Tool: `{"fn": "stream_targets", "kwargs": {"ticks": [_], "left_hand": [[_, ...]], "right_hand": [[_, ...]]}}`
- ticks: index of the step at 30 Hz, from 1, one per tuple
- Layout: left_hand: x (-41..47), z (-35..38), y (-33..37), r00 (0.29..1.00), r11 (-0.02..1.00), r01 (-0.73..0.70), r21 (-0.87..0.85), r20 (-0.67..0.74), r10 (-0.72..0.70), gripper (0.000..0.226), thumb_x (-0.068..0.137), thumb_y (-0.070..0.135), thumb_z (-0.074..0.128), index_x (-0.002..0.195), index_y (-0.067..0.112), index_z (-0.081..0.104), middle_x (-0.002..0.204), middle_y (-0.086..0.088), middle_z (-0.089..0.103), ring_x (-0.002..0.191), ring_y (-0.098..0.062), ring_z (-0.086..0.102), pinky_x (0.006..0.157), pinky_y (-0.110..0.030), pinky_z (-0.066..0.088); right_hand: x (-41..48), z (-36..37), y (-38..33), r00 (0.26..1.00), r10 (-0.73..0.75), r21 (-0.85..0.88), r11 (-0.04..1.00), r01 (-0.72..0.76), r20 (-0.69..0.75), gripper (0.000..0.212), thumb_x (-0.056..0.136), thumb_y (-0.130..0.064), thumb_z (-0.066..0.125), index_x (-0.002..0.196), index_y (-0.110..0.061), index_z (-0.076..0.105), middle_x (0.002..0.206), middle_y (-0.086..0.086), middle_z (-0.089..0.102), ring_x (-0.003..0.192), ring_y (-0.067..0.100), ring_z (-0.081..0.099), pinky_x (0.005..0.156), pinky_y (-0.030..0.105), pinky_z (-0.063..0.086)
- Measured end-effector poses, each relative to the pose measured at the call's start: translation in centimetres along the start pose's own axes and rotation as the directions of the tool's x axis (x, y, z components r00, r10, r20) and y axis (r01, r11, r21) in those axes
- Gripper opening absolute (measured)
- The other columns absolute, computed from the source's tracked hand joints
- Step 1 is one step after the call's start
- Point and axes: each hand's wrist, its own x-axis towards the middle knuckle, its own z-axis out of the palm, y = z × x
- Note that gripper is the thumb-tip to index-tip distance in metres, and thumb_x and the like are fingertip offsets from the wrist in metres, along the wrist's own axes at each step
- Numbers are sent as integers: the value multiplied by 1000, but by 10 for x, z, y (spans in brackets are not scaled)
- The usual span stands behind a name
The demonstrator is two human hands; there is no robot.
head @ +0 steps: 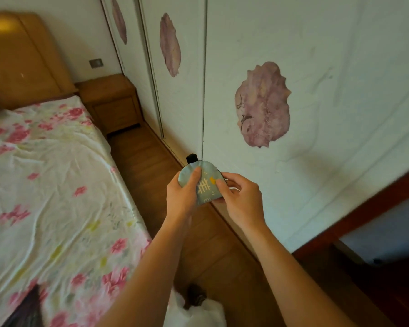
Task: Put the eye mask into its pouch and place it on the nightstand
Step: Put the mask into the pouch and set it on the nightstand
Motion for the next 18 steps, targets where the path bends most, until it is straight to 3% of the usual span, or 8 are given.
{"fn": "stream_targets", "kwargs": {"ticks": [4, 6, 10, 13, 16, 18], "left_hand": [[64, 11, 17, 998, 998, -5, -58, -56, 2, 16, 92, 37, 66, 107, 30, 63, 103, -4, 74, 89, -16, 75, 63, -27, 61], [89, 11, 29, 997, 998, -9, -62, -74, 5, 18, 92, 38, 66, 108, 30, 62, 102, -3, 74, 88, -16, 74, 62, -28, 61], [160, 12, 68, 995, 997, -65, -28, -76, 63, 20, 91, 39, 66, 109, 32, 60, 105, -3, 73, 92, -18, 74, 71, -34, 61], [197, 8, 79, 989, 997, -81, 9, -122, 81, 27, 91, 39, 67, 115, 30, 60, 103, -1, 73, 90, -16, 74, 65, -30, 61], [230, -2, 82, 980, 996, -77, 47, -181, 84, 21, 92, 39, 66, 109, 30, 59, 99, 0, 71, 86, -14, 72, 55, -23, 58], [253, -10, 84, 969, 996, -61, 63, -234, 74, 24, 92, 40, 65, 112, 28, 58, 100, 0, 70, 89, -15, 71, 58, -25, 58]], "right_hand": [[80, 17, -7, 997, -26, -41, 999, 29, 69, 31, 92, -28, 67, 119, -14, 70, 106, 5, 74, 89, 17, 73, 67, 41, 65], [112, 28, -16, 993, -48, -52, 997, 54, 104, 30, 92, -28, 67, 118, -14, 70, 104, 6, 74, 88, 19, 74, 66, 43, 65], [188, 54, -37, 984, -93, 27, 996, 90, 150, 30, 93, -25, 66, 119, -12, 70, 104, 6, 73, 88, 19, 74, 67, 41, 65], [226, 77, -40, 978, -106, 69, 993, 95, 181, 30, 93, -23, 65, 122, -13, 68, 105, 4, 73, 89, 16, 73, 67, 34, 64], [260, 101, -37, 959, -112, 98, 991, 90, 261, 26, 94, -21, 65, 119, -15, 69, 96, -7, 70, 84, 9, 72, 64, 26, 63], [289, 120, -36, 946, -113, 105, 991, 84, 303, 25, 93, -21, 66, 117, -15, 70, 93, -10, 69, 83, 8, 71, 64, 25, 63]]}}
